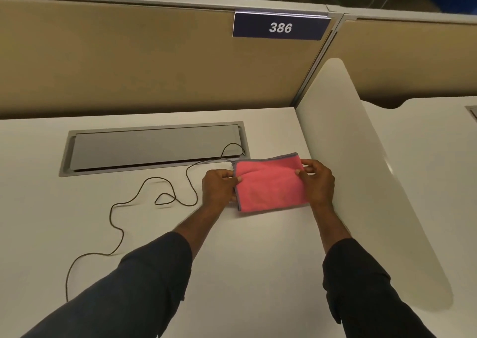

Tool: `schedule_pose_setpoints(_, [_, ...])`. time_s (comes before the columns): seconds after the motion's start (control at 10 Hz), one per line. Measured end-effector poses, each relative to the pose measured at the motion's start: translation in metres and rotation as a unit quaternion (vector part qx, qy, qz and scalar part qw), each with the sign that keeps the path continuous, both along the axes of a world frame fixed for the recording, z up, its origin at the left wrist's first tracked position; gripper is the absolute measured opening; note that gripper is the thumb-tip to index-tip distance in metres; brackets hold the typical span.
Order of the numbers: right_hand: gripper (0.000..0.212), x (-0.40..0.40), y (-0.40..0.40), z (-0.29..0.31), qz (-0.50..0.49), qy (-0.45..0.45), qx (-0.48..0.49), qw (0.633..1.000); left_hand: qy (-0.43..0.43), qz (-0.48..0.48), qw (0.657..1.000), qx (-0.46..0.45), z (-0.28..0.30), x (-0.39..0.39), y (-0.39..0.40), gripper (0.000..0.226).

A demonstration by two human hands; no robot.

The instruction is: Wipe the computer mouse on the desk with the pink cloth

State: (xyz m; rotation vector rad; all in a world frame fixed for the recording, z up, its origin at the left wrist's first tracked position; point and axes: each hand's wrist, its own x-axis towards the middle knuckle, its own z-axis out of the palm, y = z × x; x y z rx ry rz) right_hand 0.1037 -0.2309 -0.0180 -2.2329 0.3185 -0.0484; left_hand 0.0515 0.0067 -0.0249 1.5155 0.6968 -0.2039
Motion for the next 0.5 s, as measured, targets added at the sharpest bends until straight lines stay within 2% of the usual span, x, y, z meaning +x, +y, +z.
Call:
schedule_pose_setpoints(0.2, [0.025, 0.002, -0.001, -0.015, -0.006, 0.029, -0.013, 0.999, 0.028, -0.004, 1.000, 0.000, -0.007, 0.000, -0.001, 0.023])
schedule_pose_setpoints(0.3, [0.027, 0.002, -0.001, -0.016, -0.006, 0.038, -0.018, 0.999, 0.034, 0.012, 0.999, -0.039, -0.004, -0.002, 0.002, 0.020])
schedule_pose_setpoints(0.4, [0.026, 0.002, -0.004, -0.015, -0.007, 0.046, -0.022, 0.999, 0.034, 0.018, 0.999, -0.018, -0.002, -0.007, 0.009, 0.013])
schedule_pose_setpoints(0.5, [0.025, -0.006, 0.000, -0.004, -0.020, 0.013, -0.082, 0.996, 0.020, 0.026, 0.999, 0.005, 0.005, -0.012, 0.018, 0.010])
